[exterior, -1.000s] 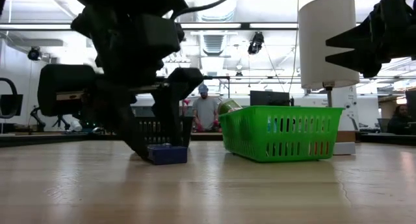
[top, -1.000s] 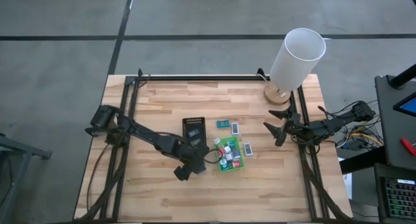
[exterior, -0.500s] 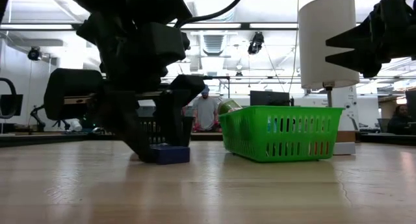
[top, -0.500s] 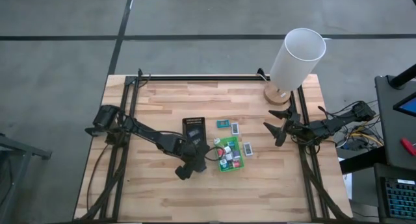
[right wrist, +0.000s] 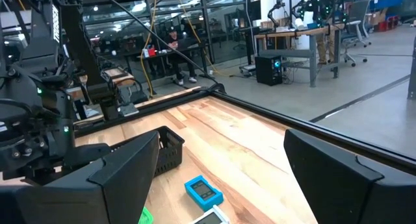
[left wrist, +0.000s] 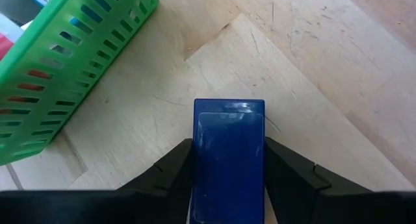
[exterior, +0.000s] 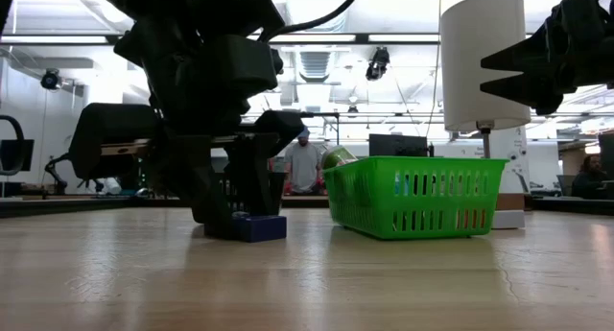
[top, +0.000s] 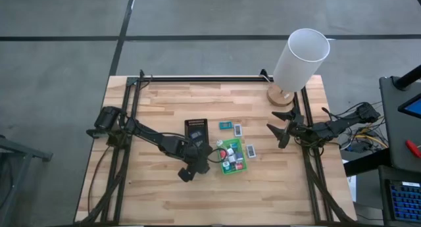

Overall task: Pick & Place Office items
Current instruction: Put the blue digital clock into the black bin

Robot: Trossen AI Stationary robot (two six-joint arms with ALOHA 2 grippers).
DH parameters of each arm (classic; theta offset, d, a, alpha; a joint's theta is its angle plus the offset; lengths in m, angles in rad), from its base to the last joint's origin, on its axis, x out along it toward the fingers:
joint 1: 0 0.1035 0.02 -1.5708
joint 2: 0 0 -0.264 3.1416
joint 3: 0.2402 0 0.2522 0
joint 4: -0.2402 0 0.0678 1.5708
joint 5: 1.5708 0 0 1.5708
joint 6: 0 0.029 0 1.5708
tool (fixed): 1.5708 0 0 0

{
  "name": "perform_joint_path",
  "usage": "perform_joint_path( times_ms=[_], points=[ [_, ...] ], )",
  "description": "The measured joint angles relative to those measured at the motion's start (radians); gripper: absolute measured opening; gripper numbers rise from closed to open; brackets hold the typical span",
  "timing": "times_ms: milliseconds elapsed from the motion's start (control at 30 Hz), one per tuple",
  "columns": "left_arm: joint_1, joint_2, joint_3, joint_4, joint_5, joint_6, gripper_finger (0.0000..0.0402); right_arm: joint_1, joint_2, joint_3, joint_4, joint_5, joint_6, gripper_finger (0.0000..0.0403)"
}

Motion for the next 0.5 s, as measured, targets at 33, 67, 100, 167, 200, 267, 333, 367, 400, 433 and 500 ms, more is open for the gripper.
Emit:
perform_joint_path(
  times_ms=[33,67,100,167,200,267,333,367,400,433,500],
  points=[
    [0.000,0.000,0.000,0.000,0.000,-0.006,0.0161,0.000,0.000,0.000,0.000,0.000,0.000,0.0327],
    [0.000,0.000,0.000,0.000,0.000,-0.014,0.0161,0.000,0.000,0.000,0.000,0.000,0.000,0.0327],
    [0.000,-0.001,0.001,0.000,0.000,-0.023,0.0160,0.000,0.000,0.000,0.000,0.000,0.000,0.0327],
    [0.000,-0.006,0.001,-0.002,-0.005,-0.039,0.0159,0.000,0.000,0.000,0.000,0.000,0.000,0.0327],
    [0.000,-0.010,0.001,-0.006,-0.007,-0.044,0.0158,0.000,0.000,0.000,0.000,0.000,0.000,0.0327],
    [0.002,-0.027,0.000,-0.012,-0.008,-0.056,0.0158,0.000,0.000,0.000,0.000,0.000,0.000,0.0327],
    [0.001,-0.051,0.001,-0.006,-0.008,-0.060,0.0160,0.000,0.000,0.000,0.000,0.000,0.000,0.0327],
    [0.000,-0.063,0.001,-0.005,-0.007,-0.067,0.0160,0.000,0.000,0.000,0.000,0.000,0.000,0.0327],
    [0.000,-0.075,0.001,-0.009,-0.006,-0.075,0.0160,0.000,0.000,0.000,0.000,0.000,0.000,0.0327],
    [-0.001,-0.086,0.001,-0.010,-0.004,-0.084,0.0160,0.000,0.000,0.000,0.000,0.000,0.000,0.0327],
    [-0.001,-0.116,0.001,-0.014,-0.004,-0.106,0.0160,0.000,0.000,0.000,0.000,0.000,0.000,0.0327]
  ],
)
